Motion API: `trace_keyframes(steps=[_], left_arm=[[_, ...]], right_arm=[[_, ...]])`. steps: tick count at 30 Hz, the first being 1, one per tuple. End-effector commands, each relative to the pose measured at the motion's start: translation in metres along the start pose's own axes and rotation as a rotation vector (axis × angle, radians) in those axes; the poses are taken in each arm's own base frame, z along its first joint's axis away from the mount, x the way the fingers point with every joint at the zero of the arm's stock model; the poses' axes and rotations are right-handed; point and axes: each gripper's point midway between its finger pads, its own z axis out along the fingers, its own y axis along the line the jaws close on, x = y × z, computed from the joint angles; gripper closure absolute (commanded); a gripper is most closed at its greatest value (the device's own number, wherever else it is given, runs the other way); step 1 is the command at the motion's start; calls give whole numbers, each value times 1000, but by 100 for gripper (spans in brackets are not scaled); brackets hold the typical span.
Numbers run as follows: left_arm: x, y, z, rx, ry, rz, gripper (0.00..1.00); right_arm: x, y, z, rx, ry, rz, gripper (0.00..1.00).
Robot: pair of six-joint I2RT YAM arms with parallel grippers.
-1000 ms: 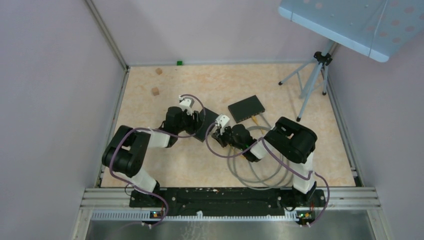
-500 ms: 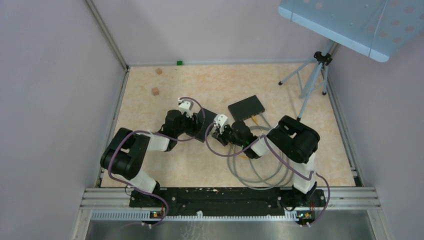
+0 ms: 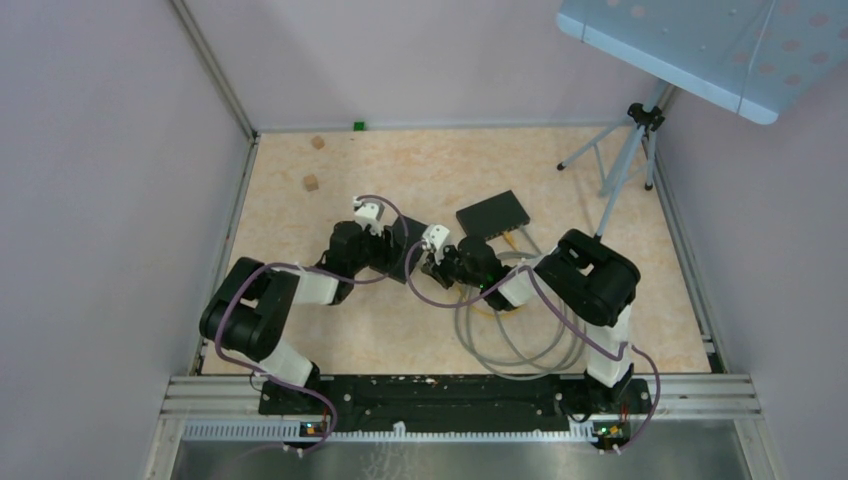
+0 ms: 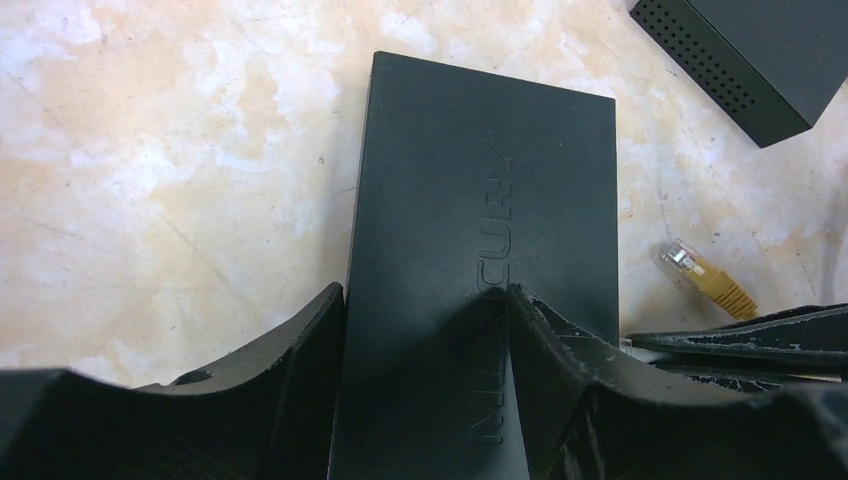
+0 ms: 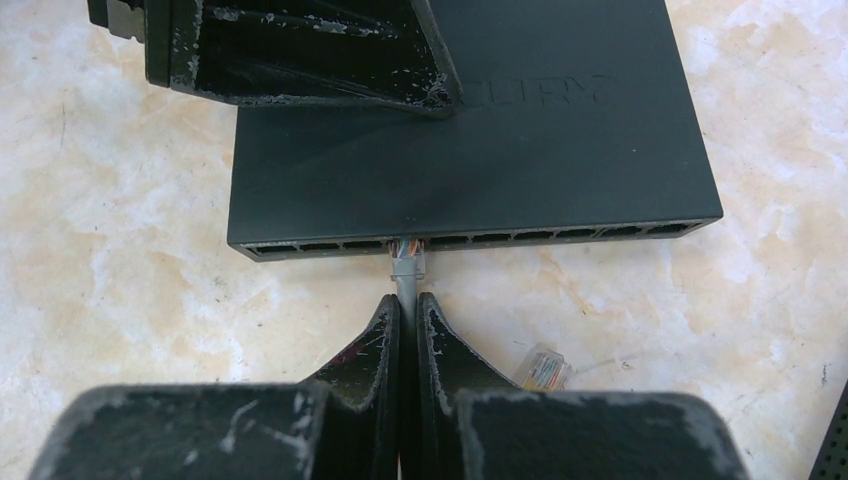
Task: Insert the plug into the switch port
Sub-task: Insert the connector into the switch port, then pick up the connector from the center of the board.
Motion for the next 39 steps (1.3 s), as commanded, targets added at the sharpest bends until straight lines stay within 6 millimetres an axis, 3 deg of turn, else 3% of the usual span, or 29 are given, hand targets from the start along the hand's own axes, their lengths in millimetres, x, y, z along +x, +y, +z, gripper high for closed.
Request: trace_keyframes(steps=[1, 7, 9, 11, 14, 17, 21, 26, 31, 39], left_arm=[[90, -112, -49, 471, 375, -115, 39], [39, -66, -30, 216, 211, -114, 36], [14, -47, -26, 99, 140, -89, 31], [-9, -30, -23, -3, 75, -69, 25], [-35, -16, -18, -59, 27, -46, 20], [-52, 0, -16, -130, 12, -30, 18], [-66, 31, -24, -239, -23, -46, 17], [-77, 49, -35, -315, -82, -73, 16], [-72, 39, -37, -254, -116, -85, 16], [-63, 33, -36, -204, -123, -84, 17]], right_arm=[[-197, 2, -19, 6, -603, -166, 100], [-82, 37, -26, -168, -310, -197, 100], [-67, 42, -33, -178, -276, -139, 100], [-60, 43, -36, -177, -255, -81, 99], [-59, 43, -35, -174, -223, -36, 81], [-61, 38, -32, -155, -180, -27, 59], [-59, 28, -35, -102, -111, -17, 49], [-53, -11, -41, 95, -14, 111, 50], [-33, -43, -48, 203, 69, 180, 57], [-4, -42, -37, 163, 170, 186, 61]])
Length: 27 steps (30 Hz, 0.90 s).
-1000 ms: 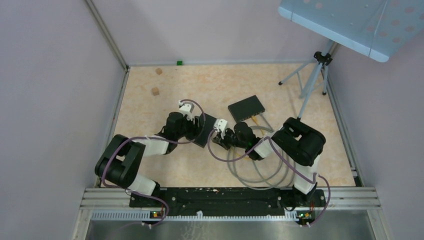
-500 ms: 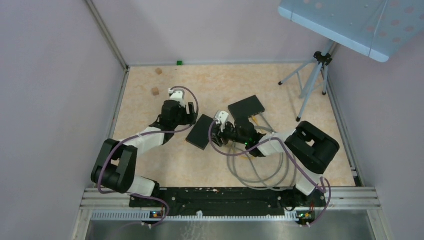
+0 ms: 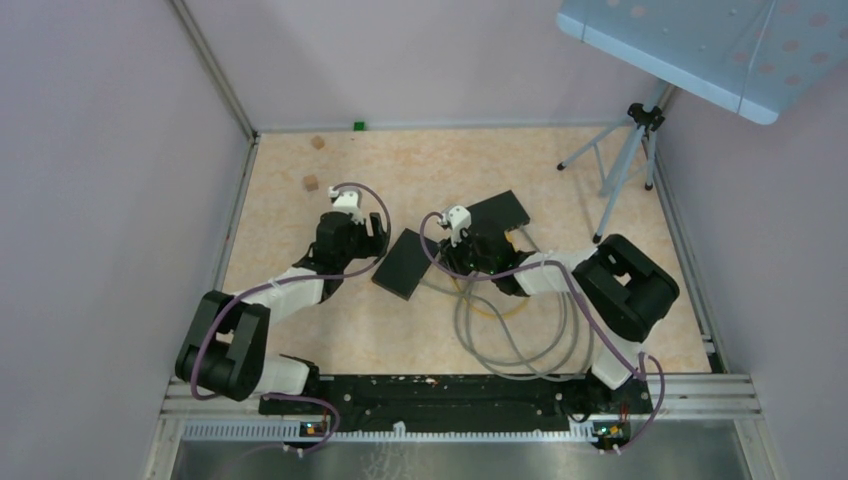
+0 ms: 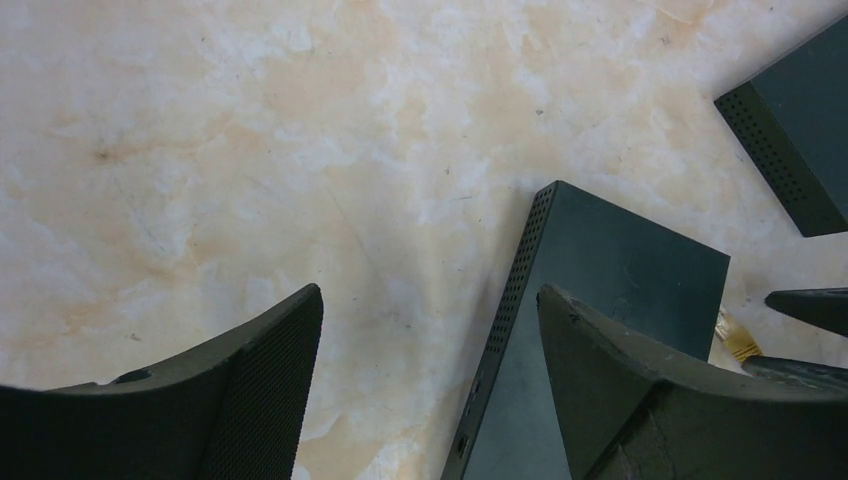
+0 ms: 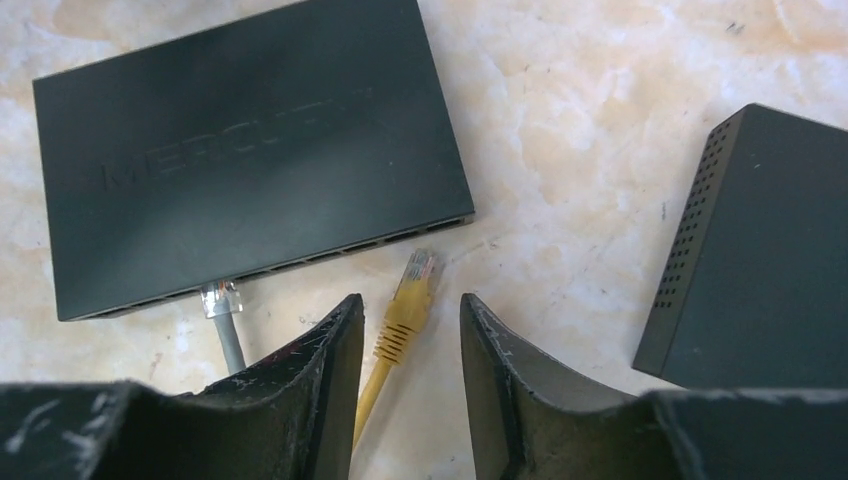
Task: Insert the plug into the switch port
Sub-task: Pick up the connector from the center of the board.
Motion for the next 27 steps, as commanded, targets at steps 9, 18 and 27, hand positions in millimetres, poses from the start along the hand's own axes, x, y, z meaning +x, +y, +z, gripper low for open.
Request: trace_keyframes(steps=[9, 18, 27], left_arm=[[-14, -8, 1, 39, -56, -13, 18], [-10, -10, 2, 51, -46, -15, 19], [-10, -10, 1, 53, -47, -13, 20]], right_arm=[[19, 8, 6, -32, 58, -7, 64], [39, 21, 1, -20, 110, -79, 66], [54, 12, -2, 26, 130, -91, 84]])
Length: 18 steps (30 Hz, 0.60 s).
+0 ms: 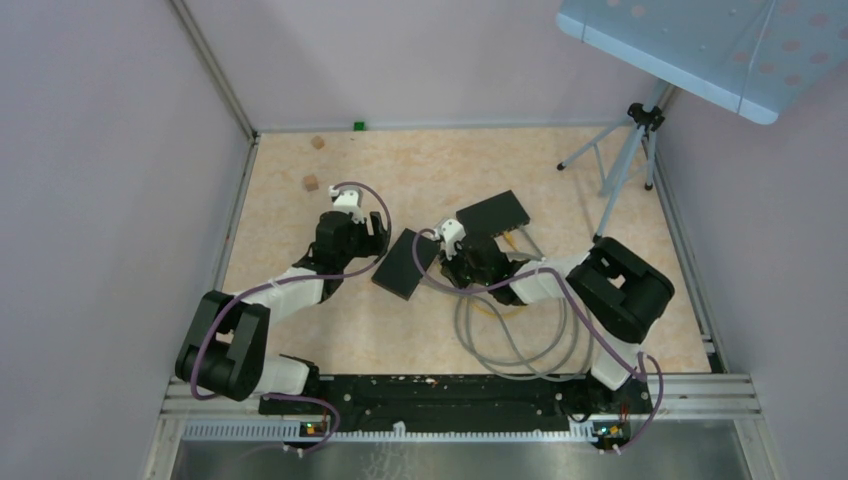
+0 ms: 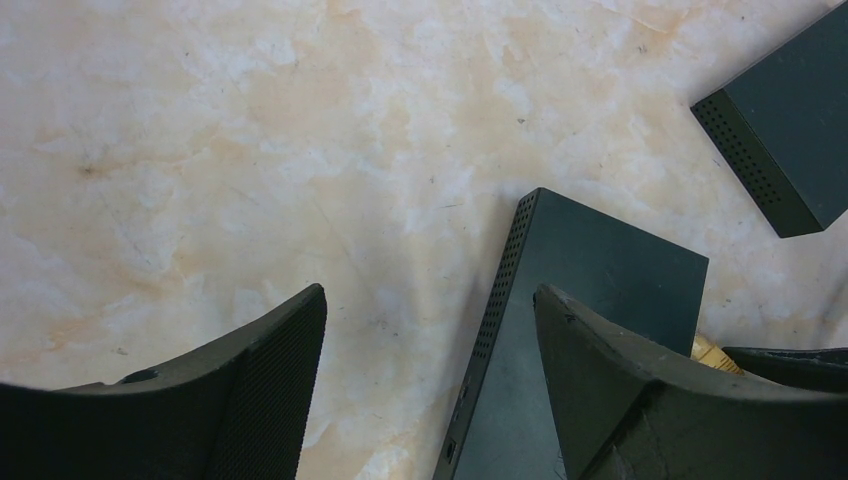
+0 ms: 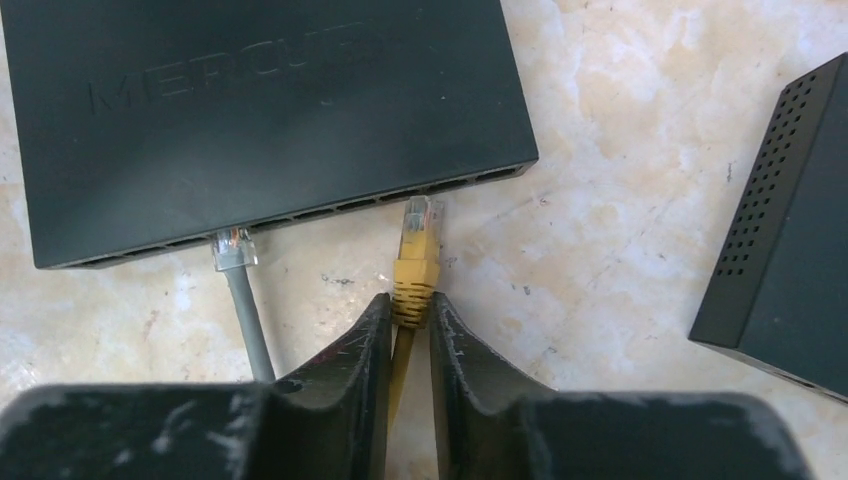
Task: Insert the plug into the switch port
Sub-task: Pick up the connector from the center of the board.
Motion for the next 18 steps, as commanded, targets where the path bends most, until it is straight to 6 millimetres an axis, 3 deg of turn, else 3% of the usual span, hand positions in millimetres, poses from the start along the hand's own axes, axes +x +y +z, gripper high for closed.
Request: trace_keyframes(steps=[1, 2, 7, 14, 18], left_arm=[[-6, -4, 1, 20, -32, -9, 20], [-5, -4, 1, 19, -30, -9, 20], [1, -16, 2, 95, -4, -6, 22], [-2, -27, -2, 157, -30, -2, 23], [-6, -32, -6, 187, -55, 0, 23]], right_arm=[[21, -3, -2, 22, 35, -28, 93], [21, -3, -5, 23, 23, -37, 100], [-2, 2, -35, -5, -134, -91, 100], [-50, 12, -88, -42, -482, -155, 100], [-64, 22, -108, -87, -625, -171, 100]])
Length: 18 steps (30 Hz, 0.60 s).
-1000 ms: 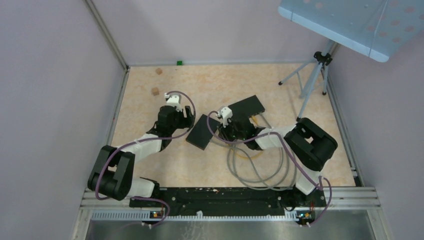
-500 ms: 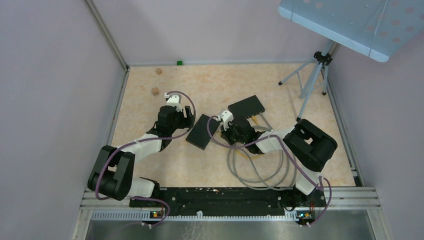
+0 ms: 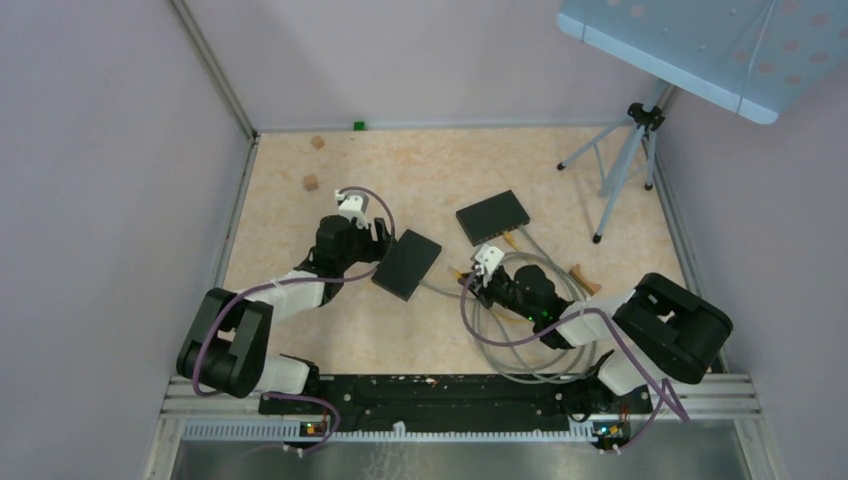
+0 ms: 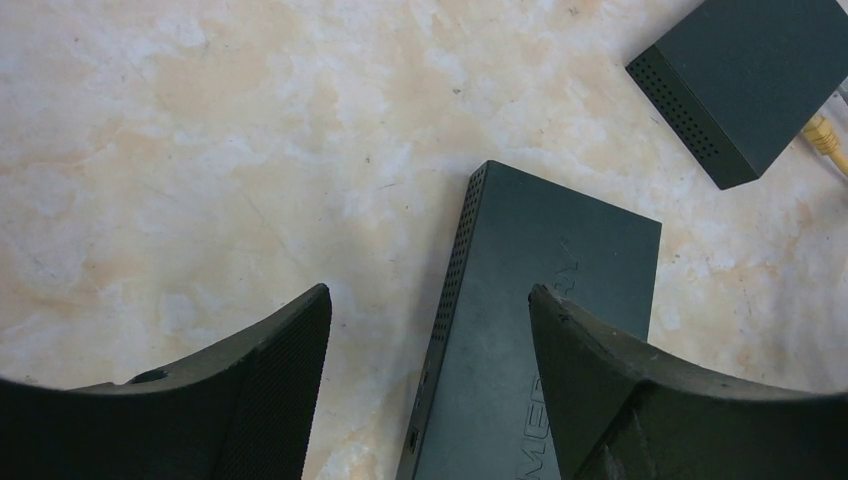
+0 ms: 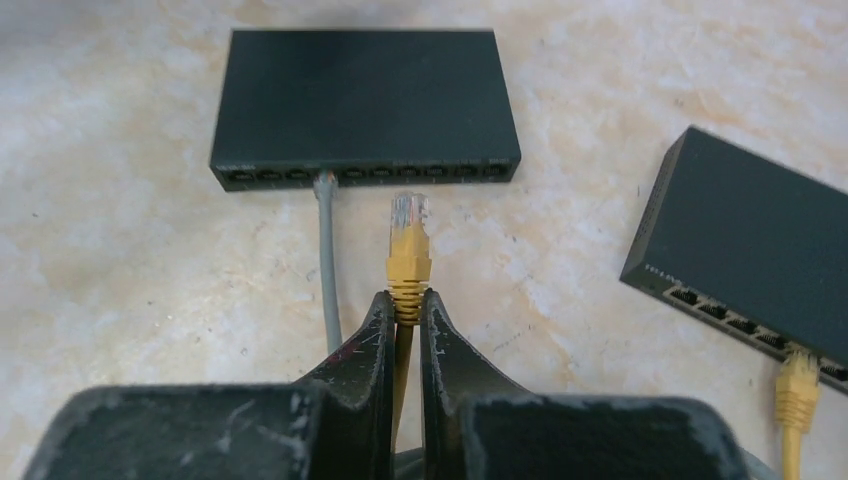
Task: Insert the plug into the switch port
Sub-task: Pick up the connector from the center of the board.
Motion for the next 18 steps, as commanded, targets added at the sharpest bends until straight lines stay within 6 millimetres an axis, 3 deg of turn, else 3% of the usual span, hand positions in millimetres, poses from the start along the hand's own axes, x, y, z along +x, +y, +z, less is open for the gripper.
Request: trace_keyframes(steps=[1, 8, 13, 18], left_arm=[[-18, -15, -4, 72, -82, 8, 23], [-16, -17, -4, 87, -76, 14, 24], [-15, -19, -3, 104, -71, 14, 25], [-16, -23, -5, 127, -77, 22, 26]], right_arm=[[-73, 8, -13, -49, -337, -49, 100], [-102, 22, -38, -136, -558, -51, 100], [-109, 41, -39, -255, -590, -99, 100], [-121, 47, -45, -301, -624, -100, 100]])
